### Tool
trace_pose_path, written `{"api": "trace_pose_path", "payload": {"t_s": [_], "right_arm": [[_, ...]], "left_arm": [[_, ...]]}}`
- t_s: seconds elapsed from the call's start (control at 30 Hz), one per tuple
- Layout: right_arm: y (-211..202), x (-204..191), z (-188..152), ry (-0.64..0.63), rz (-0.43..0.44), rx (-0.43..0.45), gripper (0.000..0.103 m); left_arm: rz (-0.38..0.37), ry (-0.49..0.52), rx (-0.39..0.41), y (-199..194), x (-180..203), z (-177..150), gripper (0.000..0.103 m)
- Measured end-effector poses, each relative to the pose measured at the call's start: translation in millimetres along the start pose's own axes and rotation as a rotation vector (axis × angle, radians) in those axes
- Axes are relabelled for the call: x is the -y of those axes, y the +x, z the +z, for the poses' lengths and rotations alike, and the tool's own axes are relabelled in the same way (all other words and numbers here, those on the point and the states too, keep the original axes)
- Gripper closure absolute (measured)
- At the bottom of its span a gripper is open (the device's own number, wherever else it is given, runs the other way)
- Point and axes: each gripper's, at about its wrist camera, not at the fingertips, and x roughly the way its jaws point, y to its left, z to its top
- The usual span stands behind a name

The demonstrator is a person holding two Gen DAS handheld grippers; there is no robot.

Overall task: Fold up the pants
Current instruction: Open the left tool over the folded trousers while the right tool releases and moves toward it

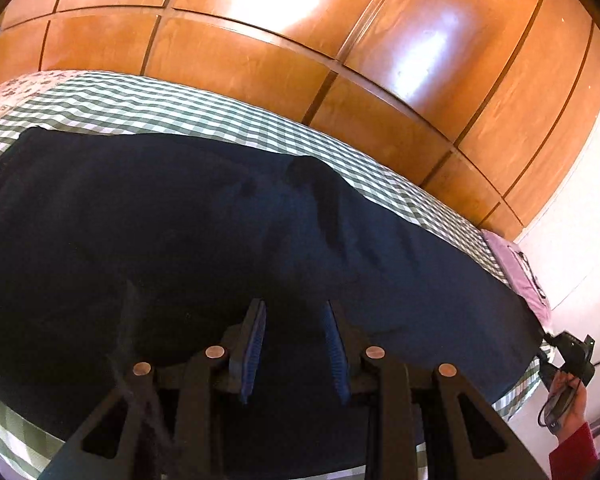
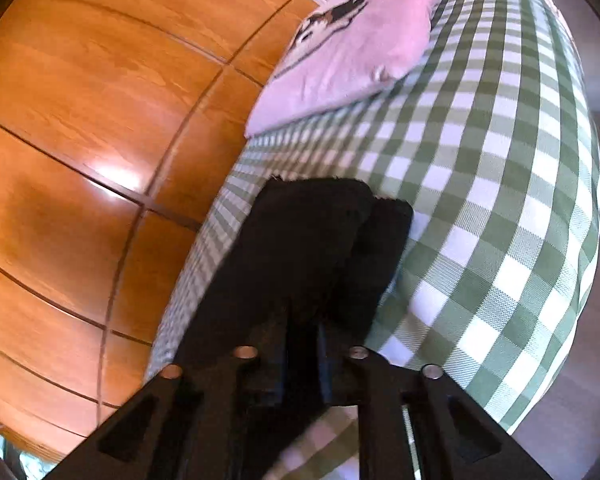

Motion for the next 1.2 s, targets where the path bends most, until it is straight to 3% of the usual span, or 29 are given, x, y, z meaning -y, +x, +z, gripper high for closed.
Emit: {"api": "trace_pose_path", "payload": {"t_s": [0.07, 0.13, 0.33, 0.43, 0.5, 0.57, 0.63, 0.73, 0.8, 0.9, 0.97, 1.1, 1.2], "right_arm": [[6.7, -4.5, 2.1, 0.004, 0.010, -0.012, 0.065], [13.6, -15.8, -1.3, -0.040, -0.003, -0.046, 0.096], [-1.6, -27.3, 3.3, -0.105, -0.090, 0.002, 0.097], [11.1, -21.0, -3.0, -0.123, -0.190, -0.058, 0.096], [2.9, -18.3, -5.1, -0.080, -0.169, -0.025, 0.090], [-10.0, -25.0, -3.6, -0.077, -0.218, 0.031, 0.086], [-28.6, -41.2, -2.6, -0.128, -0.253, 0.121, 0.078], [-43.5, -83.8, -15.3, -0.298, -0.191, 0.175, 0.076], [-36.1, -119.6, -38.2, -0.466, -0.119, 0.120, 0.076], [-10.9, -165.6, -93.0, -0.670, 0.042, -0.064, 0.076], [16.2, -194.9, -136.4, -0.746, 0.154, -0.221, 0.076], [61.4, -244.0, -212.9, -0.860, 0.277, -0.449, 0.076], [89.0, -279.6, -263.3, -0.935, 0.361, -0.557, 0.076]], "left_arm": [[-0.007, 0.006, -0.002, 0.4, 2.3, -0.4, 0.072], [-0.014, 0.013, -0.002, 0.1, 5.2, 0.1, 0.072], [-0.030, 0.032, -0.006, -3.2, 10.8, 1.4, 0.072], [-0.026, 0.012, -0.040, 4.4, 6.9, 0.4, 0.072], [-0.023, 0.024, -0.040, 3.7, 8.0, 0.5, 0.072], [-0.020, 0.031, -0.045, 2.8, 8.7, 1.3, 0.072], [-0.019, 0.017, -0.036, 0.4, 6.5, 2.7, 0.072], [-0.010, -0.011, -0.023, 0.2, 2.8, 6.6, 0.072], [-0.004, -0.019, -0.021, 1.3, 1.5, 8.4, 0.072], [0.011, -0.019, -0.019, 1.7, 1.7, 10.9, 0.072], [0.023, -0.007, -0.014, 1.1, 3.6, 11.5, 0.072], [0.083, 0.027, 0.008, -1.3, 3.5, 15.4, 0.072], [0.107, 0.012, -0.003, 2.4, -5.0, 17.6, 0.072]]}}
